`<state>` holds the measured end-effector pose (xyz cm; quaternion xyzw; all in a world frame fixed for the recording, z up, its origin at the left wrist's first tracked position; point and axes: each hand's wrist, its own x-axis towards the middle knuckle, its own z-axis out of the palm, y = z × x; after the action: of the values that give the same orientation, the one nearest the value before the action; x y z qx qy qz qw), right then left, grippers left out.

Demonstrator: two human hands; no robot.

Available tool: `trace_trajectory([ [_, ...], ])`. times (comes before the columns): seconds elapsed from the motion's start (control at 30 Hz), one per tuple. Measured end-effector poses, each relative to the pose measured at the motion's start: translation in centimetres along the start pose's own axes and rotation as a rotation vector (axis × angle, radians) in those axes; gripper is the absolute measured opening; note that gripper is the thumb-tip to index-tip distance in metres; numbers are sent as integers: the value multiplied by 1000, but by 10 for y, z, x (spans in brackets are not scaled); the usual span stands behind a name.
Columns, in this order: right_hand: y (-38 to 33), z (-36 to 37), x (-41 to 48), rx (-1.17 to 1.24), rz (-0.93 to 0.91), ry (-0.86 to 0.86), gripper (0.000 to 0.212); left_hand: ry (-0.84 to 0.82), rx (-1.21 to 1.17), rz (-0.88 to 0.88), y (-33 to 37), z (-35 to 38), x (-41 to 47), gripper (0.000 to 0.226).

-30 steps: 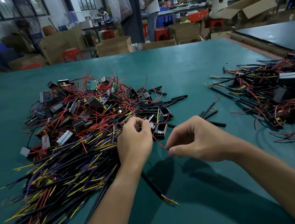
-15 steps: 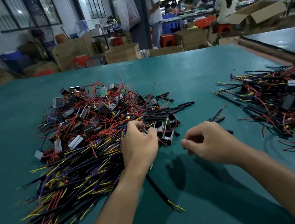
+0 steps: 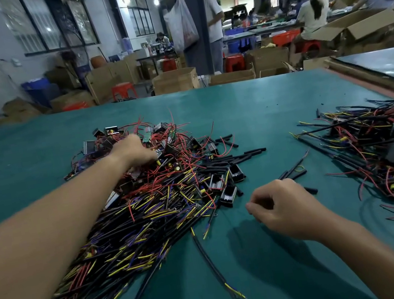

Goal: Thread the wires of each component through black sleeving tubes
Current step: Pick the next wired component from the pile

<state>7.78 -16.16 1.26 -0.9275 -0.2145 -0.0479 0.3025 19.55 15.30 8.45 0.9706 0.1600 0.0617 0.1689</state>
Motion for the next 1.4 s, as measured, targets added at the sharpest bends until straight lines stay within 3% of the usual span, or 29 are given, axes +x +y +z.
trace_trajectory([
  [0.07, 0, 2, -1, 3, -8, -11, 27, -18, 50, 58, -9, 7, 2, 40],
  [0.2, 0, 2, 0, 9, -12, -15, 27, 23, 45, 126, -11, 8, -2, 33],
  [0.37, -1, -1, -1, 39, 2, -5, 27, 312, -308, 196, 8, -29, -11, 31],
  [0.6, -3, -3, -2, 41, 7, 0, 29, 514, -569, 266, 50, -86, -27, 34],
  [0.7, -2, -5, -3, 52, 6, 3, 30, 411, -665, 369, 56, -84, -42, 32],
  [0.8, -3, -5, -3, 42, 19, -11, 29, 140, -338, 419, 51, -60, -56, 31],
  [0.87, -3, -4, -3, 26, 21, -25, 29, -25, -176, 335, 41, -47, -55, 35],
  [0.93, -2, -4, -4, 16, 19, -30, 29, -162, -184, 233, 29, -44, -51, 30],
  [1.0, -1, -5, -4, 24, 19, -30, 30, -173, -199, 171, 19, -48, -47, 17],
  [1.13, 1, -4, -2, 37, 18, -25, 29, 114, -313, 177, 11, -69, -37, 3],
  [1.3, 3, -3, -2, 34, 4, -16, 29, 609, -588, 281, 36, -123, -41, 8],
  [1.4, 4, -4, -1, 55, 6, 10, 29, 631, -710, 382, 61, -142, -63, 15],
])
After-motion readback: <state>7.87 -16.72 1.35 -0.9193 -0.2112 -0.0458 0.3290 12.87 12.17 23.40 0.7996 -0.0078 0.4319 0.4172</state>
